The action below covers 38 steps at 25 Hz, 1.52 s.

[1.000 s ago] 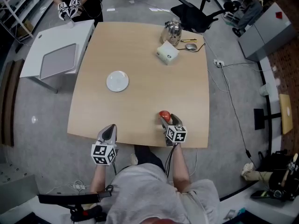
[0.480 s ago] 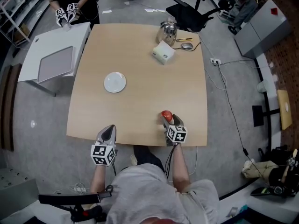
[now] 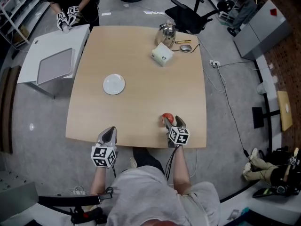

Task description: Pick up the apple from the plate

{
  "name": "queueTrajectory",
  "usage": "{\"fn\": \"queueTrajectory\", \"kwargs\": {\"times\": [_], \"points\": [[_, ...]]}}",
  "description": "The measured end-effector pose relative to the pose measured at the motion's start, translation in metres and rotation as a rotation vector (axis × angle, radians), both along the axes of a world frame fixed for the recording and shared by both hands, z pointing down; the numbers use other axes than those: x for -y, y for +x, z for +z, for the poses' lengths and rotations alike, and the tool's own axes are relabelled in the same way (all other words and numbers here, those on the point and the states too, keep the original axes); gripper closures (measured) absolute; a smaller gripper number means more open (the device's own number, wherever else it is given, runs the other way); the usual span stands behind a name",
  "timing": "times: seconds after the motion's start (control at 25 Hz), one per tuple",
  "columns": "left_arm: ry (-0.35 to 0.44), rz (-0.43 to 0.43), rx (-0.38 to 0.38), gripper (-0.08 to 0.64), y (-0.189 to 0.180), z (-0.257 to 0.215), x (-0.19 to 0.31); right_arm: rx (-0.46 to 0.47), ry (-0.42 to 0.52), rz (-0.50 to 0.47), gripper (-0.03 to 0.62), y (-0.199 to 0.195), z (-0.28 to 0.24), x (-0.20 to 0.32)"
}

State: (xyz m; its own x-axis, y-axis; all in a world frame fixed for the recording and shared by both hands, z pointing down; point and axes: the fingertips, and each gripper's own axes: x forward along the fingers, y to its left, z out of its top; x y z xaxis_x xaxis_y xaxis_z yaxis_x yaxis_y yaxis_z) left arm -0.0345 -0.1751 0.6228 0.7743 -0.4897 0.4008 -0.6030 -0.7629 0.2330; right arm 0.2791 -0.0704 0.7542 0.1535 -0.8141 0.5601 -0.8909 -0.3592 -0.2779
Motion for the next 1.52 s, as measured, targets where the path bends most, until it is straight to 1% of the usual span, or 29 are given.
{"fn": "queueTrajectory", "kwargs": {"times": [0.6, 0.8, 1.0, 1.16, 1.28, 1.52], "points": [[0.024, 0.013, -0.01, 0.54, 0.004, -0.011, -0.009, -0.016, 0.028, 0.01, 0.298, 0.002, -0.016, -0.012], [0.036, 0.01, -0.015, 0.54, 0.001, -0.012, -0.013, -0.022, 0.037, 0.014, 0.302, 0.001, -0.016, -0.018], [0.049, 0.006, -0.021, 0.54, -0.005, -0.015, -0.022, -0.034, 0.058, 0.015, 0.324, -0.003, -0.023, -0.025], [0.06, 0.011, -0.027, 0.54, -0.008, -0.023, -0.032, -0.043, 0.056, 0.011, 0.344, -0.01, -0.026, -0.039], [0.068, 0.015, -0.029, 0.54, -0.011, -0.027, -0.04, -0.077, 0.066, 0.022, 0.39, -0.015, -0.032, -0.052], [0.081, 0.017, -0.037, 0.54, -0.019, -0.034, -0.056, -0.129, 0.096, 0.026, 0.442, -0.025, -0.05, -0.074]]}}
